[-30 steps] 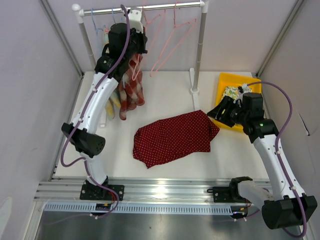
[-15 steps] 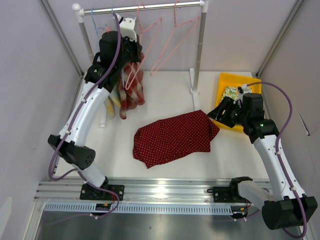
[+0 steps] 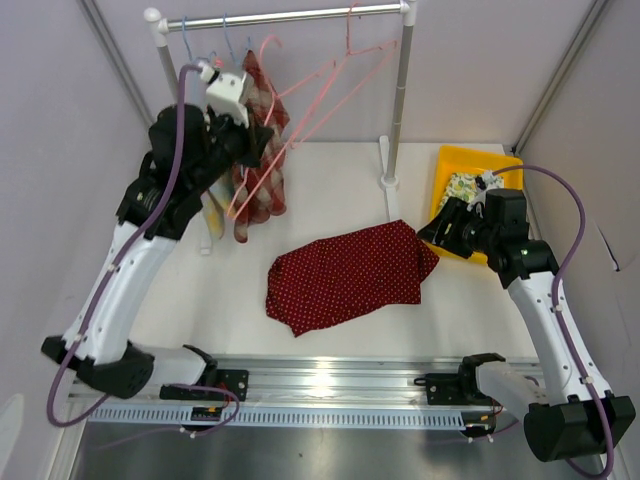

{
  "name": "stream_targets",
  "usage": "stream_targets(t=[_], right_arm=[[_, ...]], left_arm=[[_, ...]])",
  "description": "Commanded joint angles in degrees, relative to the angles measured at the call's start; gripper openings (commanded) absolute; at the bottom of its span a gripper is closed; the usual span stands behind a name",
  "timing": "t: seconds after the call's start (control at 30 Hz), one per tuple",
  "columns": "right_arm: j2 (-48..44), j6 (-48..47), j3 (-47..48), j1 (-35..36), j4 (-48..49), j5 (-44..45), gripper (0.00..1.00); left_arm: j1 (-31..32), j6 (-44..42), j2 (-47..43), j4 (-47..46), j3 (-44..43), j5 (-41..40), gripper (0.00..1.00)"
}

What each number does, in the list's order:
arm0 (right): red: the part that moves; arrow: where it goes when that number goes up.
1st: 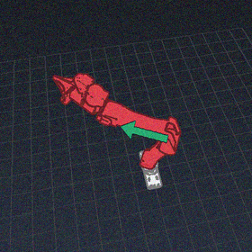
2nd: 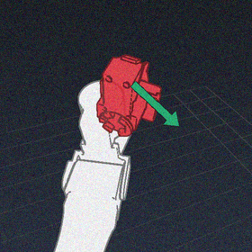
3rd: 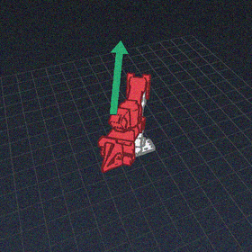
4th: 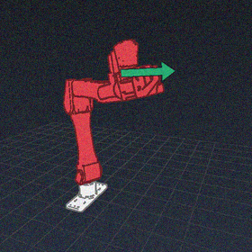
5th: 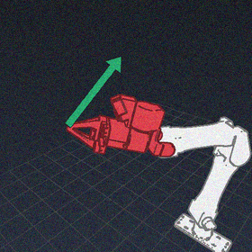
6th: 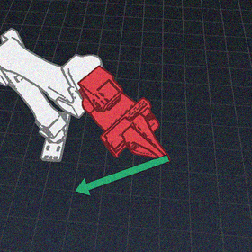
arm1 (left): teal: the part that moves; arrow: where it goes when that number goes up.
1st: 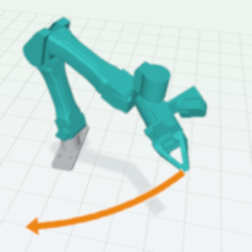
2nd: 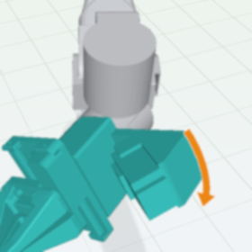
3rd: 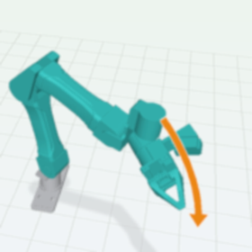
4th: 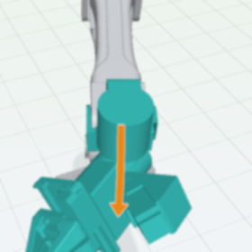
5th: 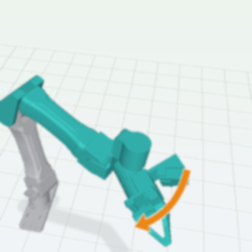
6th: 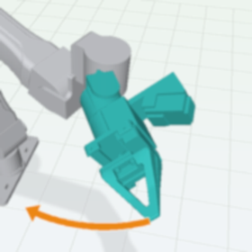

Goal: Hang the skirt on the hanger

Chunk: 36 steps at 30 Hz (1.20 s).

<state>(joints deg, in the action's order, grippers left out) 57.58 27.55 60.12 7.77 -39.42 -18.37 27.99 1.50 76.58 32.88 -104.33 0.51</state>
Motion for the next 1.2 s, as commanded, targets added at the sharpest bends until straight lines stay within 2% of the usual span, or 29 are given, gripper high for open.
stream_targets(t=[0.0,0.17,0.23,0.4,0.53,0.73,0.87,0.97,1.17], right_arm=[[-0.28,-2.41,0.44,0.05,-0.74,1.23,0.59],[-0.54,-3.47,1.75,0.14,-2.06,1.76,0.59],[-0.45,-3.91,1.93,0.14,-2.50,2.11,0.59],[-0.10,-4.52,1.85,0.14,-3.29,3.34,0.59],[-0.45,-4.96,1.41,0.05,-4.00,4.39,0.59],[-1.51,-4.96,0.44,0.58,-4.88,5.28,0.58],[-2.12,-4.70,-0.09,2.51,-5.76,7.20,0.58],[-2.56,-4.00,-1.75,4.27,-5.58,8.87,0.58],[-3.70,-1.71,-7.19,6.03,-3.91,10.20,0.55]], left_arm=[[1.01,1.13,-7.91,2.28,9.73,1.77,0.00],[1.37,3.60,-18.81,3.41,20.29,0.19,0.00],[1.37,4.39,-22.94,4.11,23.20,1.93,0.00],[1.72,5.79,-27.44,7.81,29.26,4.14,0.00],[2.42,7.99,-30.43,6.50,36.73,12.30,0.00],[9.80,15.45,-32.89,-4.13,50.62,20.31,0.00],[15.32,21.42,-31.84,-17.54,59.57,23.65,0.00],[19.37,22.93,-27.55,-25.66,63.46,24.54,0.00],[21.85,25.30,-16.38,-40.34,67.15,26.21,0.00]])
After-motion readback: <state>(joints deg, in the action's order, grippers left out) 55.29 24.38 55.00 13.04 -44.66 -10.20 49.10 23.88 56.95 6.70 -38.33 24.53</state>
